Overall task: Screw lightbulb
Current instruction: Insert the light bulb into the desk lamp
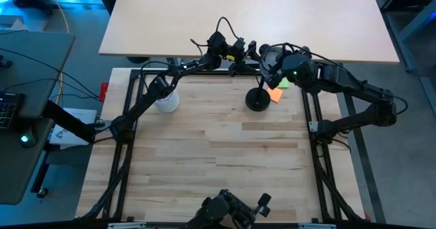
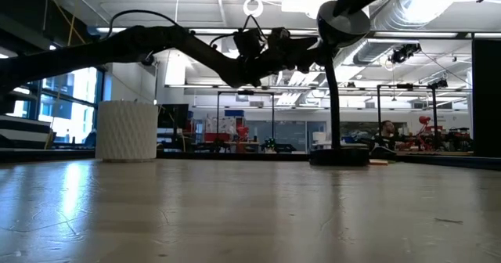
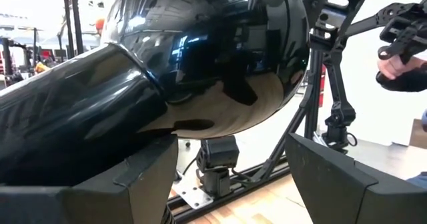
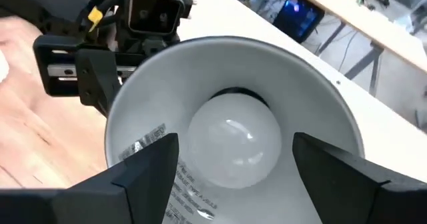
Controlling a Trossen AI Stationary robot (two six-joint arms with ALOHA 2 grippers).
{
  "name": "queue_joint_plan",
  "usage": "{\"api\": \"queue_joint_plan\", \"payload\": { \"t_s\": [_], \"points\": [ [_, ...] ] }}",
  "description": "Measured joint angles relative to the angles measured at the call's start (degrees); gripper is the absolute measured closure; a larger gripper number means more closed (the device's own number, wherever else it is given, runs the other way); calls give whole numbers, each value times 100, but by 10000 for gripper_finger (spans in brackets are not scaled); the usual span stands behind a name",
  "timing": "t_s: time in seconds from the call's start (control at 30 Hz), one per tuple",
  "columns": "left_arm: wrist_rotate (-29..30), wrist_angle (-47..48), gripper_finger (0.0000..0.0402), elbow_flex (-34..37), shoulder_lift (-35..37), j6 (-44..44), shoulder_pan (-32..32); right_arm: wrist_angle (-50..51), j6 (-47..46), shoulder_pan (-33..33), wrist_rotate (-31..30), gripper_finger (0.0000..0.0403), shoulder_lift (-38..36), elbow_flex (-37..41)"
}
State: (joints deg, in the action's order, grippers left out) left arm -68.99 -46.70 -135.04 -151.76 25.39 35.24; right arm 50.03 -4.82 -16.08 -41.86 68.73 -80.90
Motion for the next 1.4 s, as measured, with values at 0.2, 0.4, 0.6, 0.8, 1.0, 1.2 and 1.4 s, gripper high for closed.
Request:
{"api": "queue_joint_plan", "payload": {
  "t_s": [0.2, 0.4, 0.6, 0.8, 1.0, 1.2, 1.4],
  "points": [
    [-21, 0, 128, 0, 0, 4, -2, 2, 2369, 142, 25, 111, -68, 0],
    [-22, 1, 128, 0, 0, 2, -2, 241, 5761, 296, -17, 111, -7, 0],
    [1, 4, 128, 2, 0, 4, -6, 404, 6803, 190, -50, 111, 196, 0],
    [35, 17, 128, 7, 0, 6, 0, 181, 7072, 71, -719, 111, 558, 0],
    [3, 4, 128, 7, 0, 6, -35, -162, 6862, 57, -881, 111, 649, 0],
    [-4, -21, 128, 7, 0, 4, -80, -181, 5368, -10, -1067, 111, 660, 0],
    [-23, -107, 128, 11, -2, 52, -81, -240, 2903, -85, -937, 111, 660, 0]
  ]
}}
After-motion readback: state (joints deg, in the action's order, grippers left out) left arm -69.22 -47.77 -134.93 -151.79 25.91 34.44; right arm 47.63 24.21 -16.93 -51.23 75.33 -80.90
